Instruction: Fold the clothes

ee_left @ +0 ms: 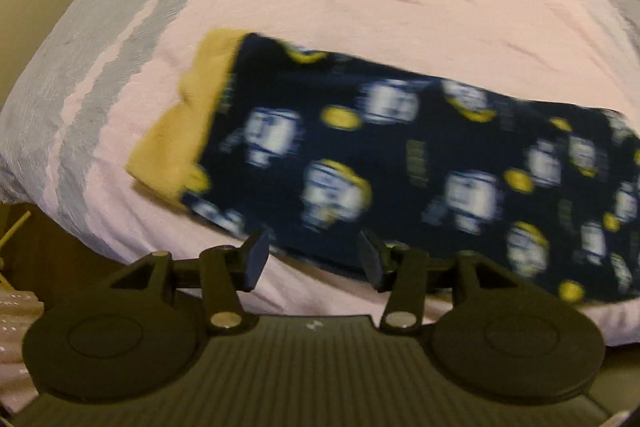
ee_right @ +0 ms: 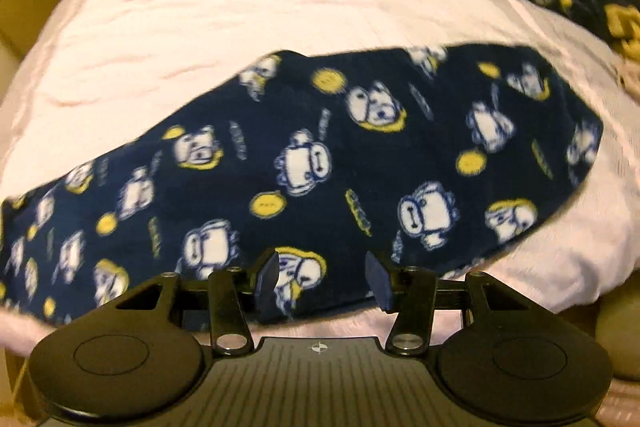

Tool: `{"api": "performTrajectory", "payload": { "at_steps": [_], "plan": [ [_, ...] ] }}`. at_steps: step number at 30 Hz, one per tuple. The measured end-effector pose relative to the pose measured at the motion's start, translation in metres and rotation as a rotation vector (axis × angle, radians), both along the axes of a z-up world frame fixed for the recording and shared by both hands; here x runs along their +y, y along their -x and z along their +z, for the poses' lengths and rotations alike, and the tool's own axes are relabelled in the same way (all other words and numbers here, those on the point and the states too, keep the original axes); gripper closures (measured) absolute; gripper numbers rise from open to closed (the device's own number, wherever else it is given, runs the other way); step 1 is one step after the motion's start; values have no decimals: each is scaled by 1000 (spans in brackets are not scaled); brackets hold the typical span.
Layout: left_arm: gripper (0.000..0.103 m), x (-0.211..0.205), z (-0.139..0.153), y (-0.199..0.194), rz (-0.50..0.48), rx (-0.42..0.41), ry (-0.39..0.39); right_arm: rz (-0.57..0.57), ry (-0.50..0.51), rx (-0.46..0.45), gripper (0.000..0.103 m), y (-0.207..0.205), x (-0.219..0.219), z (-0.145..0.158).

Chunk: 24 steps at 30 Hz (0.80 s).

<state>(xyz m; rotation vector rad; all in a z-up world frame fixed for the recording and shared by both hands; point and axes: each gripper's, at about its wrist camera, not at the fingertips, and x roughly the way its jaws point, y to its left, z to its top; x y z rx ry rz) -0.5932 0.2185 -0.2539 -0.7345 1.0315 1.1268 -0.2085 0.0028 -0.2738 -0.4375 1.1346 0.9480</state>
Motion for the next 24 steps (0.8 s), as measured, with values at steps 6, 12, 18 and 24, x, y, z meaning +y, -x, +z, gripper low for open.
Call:
{"api": "performTrajectory", "payload": {
  "at_steps": [6, 12, 18, 24],
  "plan": [
    [50, -101, 32, -48, 2, -13, -32, 99, -20, -31, 51, -15, -56, 35],
    [46, -179, 63, -77, -9, -44, -76, 116, -22, -45, 33, -40, -116, 66],
    [43, -223, 94, -88, -2, -31, -128, 171, -36, -41, 25, -40, -142, 89],
    [41, -249, 112, -95, -12, 5, -158, 178, -14, 47, 22, -30, -155, 90]
  ]
}}
